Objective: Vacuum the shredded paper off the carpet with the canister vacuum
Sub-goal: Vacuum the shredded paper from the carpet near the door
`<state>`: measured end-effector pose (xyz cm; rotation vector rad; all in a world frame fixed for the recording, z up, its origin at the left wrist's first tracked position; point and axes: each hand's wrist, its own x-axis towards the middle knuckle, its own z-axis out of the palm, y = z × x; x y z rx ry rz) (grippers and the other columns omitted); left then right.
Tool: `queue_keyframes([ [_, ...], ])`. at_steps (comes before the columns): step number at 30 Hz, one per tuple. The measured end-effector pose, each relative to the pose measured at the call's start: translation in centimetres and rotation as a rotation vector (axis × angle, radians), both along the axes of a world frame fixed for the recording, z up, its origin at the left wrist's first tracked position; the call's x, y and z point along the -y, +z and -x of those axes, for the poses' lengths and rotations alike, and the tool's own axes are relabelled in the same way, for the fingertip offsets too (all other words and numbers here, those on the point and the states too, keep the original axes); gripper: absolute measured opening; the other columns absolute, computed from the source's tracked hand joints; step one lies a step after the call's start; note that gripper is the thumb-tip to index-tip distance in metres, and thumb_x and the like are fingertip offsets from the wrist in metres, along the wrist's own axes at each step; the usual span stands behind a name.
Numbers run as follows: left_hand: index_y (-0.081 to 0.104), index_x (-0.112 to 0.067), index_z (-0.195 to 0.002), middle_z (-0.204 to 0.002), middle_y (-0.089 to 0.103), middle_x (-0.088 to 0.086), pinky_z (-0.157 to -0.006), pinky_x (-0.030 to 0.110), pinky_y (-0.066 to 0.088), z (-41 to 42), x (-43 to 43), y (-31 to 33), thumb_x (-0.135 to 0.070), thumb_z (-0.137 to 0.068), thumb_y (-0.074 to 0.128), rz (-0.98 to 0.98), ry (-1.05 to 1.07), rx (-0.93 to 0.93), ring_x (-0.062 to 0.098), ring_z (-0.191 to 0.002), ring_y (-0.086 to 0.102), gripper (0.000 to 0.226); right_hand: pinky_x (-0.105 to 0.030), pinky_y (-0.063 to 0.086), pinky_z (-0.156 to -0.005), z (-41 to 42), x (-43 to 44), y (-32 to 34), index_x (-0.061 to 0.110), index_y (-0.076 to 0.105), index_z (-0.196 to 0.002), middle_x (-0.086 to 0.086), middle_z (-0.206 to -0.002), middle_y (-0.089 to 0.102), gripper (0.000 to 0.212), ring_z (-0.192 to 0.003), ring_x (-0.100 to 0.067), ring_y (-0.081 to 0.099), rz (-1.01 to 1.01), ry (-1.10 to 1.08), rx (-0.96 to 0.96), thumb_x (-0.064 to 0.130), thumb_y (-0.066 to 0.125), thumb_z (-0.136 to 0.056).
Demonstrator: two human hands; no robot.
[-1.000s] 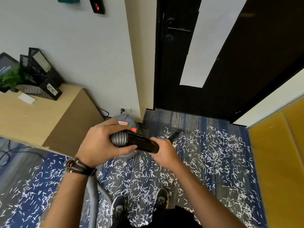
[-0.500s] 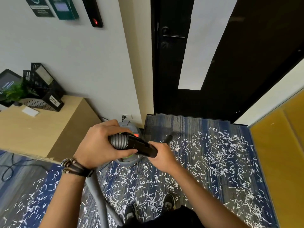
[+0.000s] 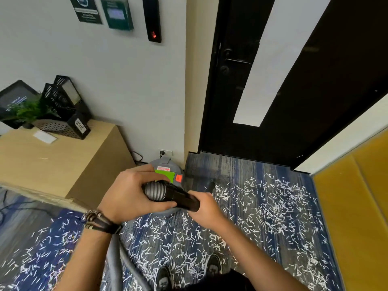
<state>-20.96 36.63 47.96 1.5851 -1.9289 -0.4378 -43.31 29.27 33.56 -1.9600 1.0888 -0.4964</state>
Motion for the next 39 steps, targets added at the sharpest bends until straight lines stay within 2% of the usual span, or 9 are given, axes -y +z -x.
queue_keyframes([
  [2, 0.081, -0.034, -0.099, -0.092, 0.057, -0.037, -0.073, 0.003, 0.038, -0.2, -0.6, -0.1, -0.063, -0.064, 0.086, 0.000, -0.003, -0.016, -0.013, -0.081, 0.059, 0.046, -0.018, 0.033, -0.053, -0.2, -0.5, -0.3, 0.037, 0.051, -0.070, 0.019, -0.060, 0.055, 0.038, -0.057, -0.002, 0.050, -0.017, -0.017, -0.007, 0.007, 0.073, -0.081],
  [7, 0.081, -0.038, -0.102, -0.094, 0.055, -0.041, -0.073, 0.006, 0.041, -1.8, -1.9, 0.0, -0.064, -0.066, 0.084, 0.010, 0.006, -0.033, -0.017, -0.081, 0.057, 0.045, -0.020, 0.032, -0.053, -2.2, -1.9, -0.1, 0.036, 0.055, -0.071, 0.020, -0.061, 0.054, 0.036, -0.056, 0.000, 0.049, -0.061, -0.044, 0.003, 0.007, 0.073, -0.083],
  [10, 0.081, -0.037, -0.103, -0.098, 0.054, -0.045, -0.075, 0.003, 0.039, -3.3, -2.3, 0.7, -0.054, -0.065, 0.092, 0.020, -0.041, -0.028, -0.020, -0.084, 0.056, 0.043, -0.018, 0.031, -0.053, -3.9, -3.1, 0.0, 0.037, 0.056, -0.071, 0.017, -0.062, 0.055, 0.039, -0.057, 0.001, 0.048, -0.066, -0.069, 0.029, 0.004, 0.072, -0.082],
  [14, 0.080, -0.039, -0.101, -0.091, 0.057, -0.029, -0.069, 0.018, 0.048, -5.2, -2.8, 1.4, -0.056, -0.065, 0.092, 0.021, -0.091, -0.030, -0.004, -0.078, 0.061, 0.041, -0.019, 0.033, -0.053, -5.3, -4.5, 0.3, 0.016, 0.063, -0.078, 0.007, -0.063, 0.056, 0.016, -0.057, -0.002, 0.047, -0.080, -0.059, 0.039, 0.004, 0.072, -0.084],
  [19, 0.080, -0.041, -0.103, -0.089, 0.058, -0.027, -0.069, 0.014, 0.046, -6.5, -3.3, 2.0, -0.056, -0.065, 0.092, 0.054, -0.131, -0.026, -0.003, -0.077, 0.062, 0.042, -0.026, 0.037, -0.056, -6.2, -5.9, 0.8, 0.022, 0.063, -0.078, 0.002, -0.067, 0.060, 0.019, -0.059, -0.004, 0.048, -0.097, -0.100, 0.062, 0.005, 0.070, -0.082],
  [23, 0.079, -0.038, -0.106, -0.088, 0.057, -0.020, -0.066, 0.032, 0.055, -6.8, -3.1, 1.9, -0.061, -0.069, 0.087, 0.090, -0.106, 0.002, 0.005, -0.074, 0.062, 0.044, -0.022, 0.042, -0.059, -6.6, -5.1, 1.5, 0.025, 0.065, -0.086, 0.007, -0.071, 0.060, 0.021, -0.062, 0.000, 0.053, -0.102, -0.141, 0.046, 0.005, 0.073, -0.082],
  [26, 0.077, -0.040, -0.105, -0.087, 0.057, -0.017, -0.063, 0.039, 0.057, -6.6, -2.8, 2.0, -0.060, -0.069, 0.087, 0.106, -0.135, 0.013, 0.008, -0.073, 0.063, 0.043, -0.025, 0.042, -0.060, -7.1, -4.9, 1.4, 0.023, 0.066, -0.088, 0.001, -0.075, 0.064, 0.016, -0.065, -0.007, 0.055, -0.104, -0.145, 0.042, 0.010, 0.074, -0.084],
  [30, 0.077, -0.042, -0.105, -0.087, 0.059, -0.016, -0.064, 0.039, 0.057, -7.7, -2.6, 2.2, -0.060, -0.066, 0.088, 0.098, -0.176, 0.003, 0.008, -0.072, 0.064, 0.045, -0.031, 0.042, -0.061, -8.3, -6.4, 0.7, 0.014, 0.069, -0.096, -0.009, -0.079, 0.067, 0.014, -0.072, -0.026, 0.061, -0.109, -0.184, 0.054, 0.009, 0.072, -0.083],
  [39, 0.080, -0.040, -0.106, -0.089, 0.060, -0.016, -0.068, 0.035, 0.056, -8.4, -3.2, 3.7, -0.061, -0.067, 0.090, 0.096, -0.288, 0.018, 0.004, -0.076, 0.065, 0.046, -0.023, 0.044, -0.064, -9.2, -10.1, 0.9, 0.020, 0.071, -0.098, 0.003, -0.078, 0.067, 0.018, -0.068, -0.002, 0.056, -0.165, -0.330, 0.168, 0.010, 0.075, -0.084],
])
